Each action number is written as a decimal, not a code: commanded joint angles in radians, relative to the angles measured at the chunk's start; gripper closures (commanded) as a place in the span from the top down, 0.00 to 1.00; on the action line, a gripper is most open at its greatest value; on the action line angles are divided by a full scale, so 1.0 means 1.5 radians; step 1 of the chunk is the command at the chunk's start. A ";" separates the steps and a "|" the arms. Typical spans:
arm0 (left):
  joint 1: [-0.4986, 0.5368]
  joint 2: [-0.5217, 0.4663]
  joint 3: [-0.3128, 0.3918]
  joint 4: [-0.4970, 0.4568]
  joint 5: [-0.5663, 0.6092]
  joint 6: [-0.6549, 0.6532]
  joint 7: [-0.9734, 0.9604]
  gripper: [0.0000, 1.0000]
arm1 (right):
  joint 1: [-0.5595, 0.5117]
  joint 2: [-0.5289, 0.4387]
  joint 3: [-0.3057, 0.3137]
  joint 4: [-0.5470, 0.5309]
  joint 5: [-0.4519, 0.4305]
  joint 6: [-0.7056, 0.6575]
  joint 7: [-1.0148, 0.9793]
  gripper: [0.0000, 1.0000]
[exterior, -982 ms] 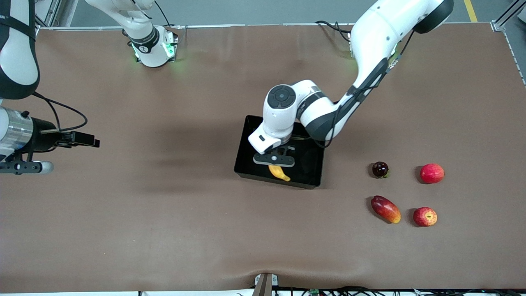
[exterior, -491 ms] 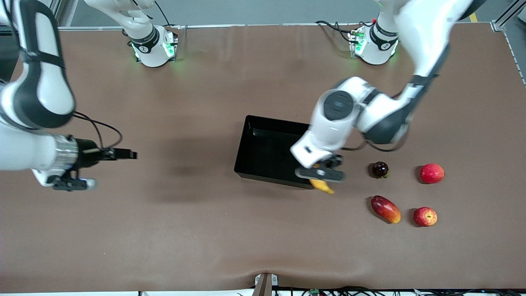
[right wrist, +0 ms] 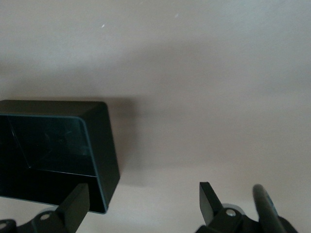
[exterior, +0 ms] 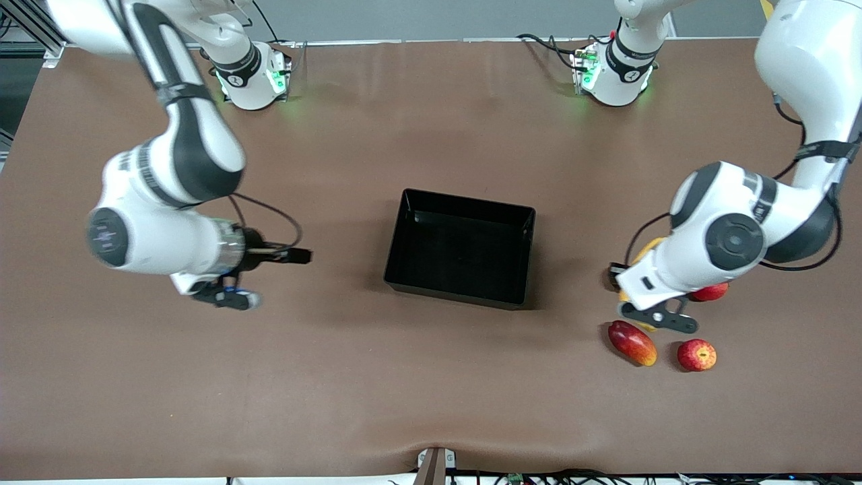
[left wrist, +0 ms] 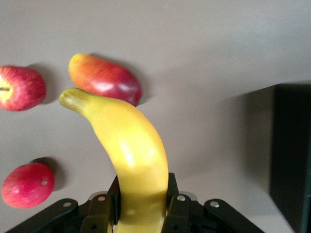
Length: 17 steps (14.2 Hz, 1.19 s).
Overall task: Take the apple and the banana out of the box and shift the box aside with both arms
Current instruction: 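Place the banana among the fruits while the right gripper reaches the tray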
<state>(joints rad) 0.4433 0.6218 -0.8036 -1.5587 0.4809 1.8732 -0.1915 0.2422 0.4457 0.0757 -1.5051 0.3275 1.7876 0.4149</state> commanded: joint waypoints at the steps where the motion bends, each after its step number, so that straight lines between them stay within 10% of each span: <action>1: 0.051 -0.008 -0.012 -0.070 0.018 0.072 0.001 0.00 | 0.042 0.021 -0.008 -0.018 0.000 0.054 0.064 1.00; 12: 0.185 0.051 0.013 -0.222 0.158 0.326 0.000 0.00 | 0.182 0.094 -0.009 -0.103 -0.081 0.266 0.203 1.00; 17: 0.182 0.089 0.038 -0.226 0.183 0.381 -0.010 0.00 | 0.204 0.115 -0.007 -0.098 -0.070 0.276 0.263 0.03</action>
<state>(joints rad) 0.7064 0.7399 -0.7390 -1.8894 0.7259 2.4141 -0.1893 0.5361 0.6237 0.0721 -1.6507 0.2192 2.1959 0.7745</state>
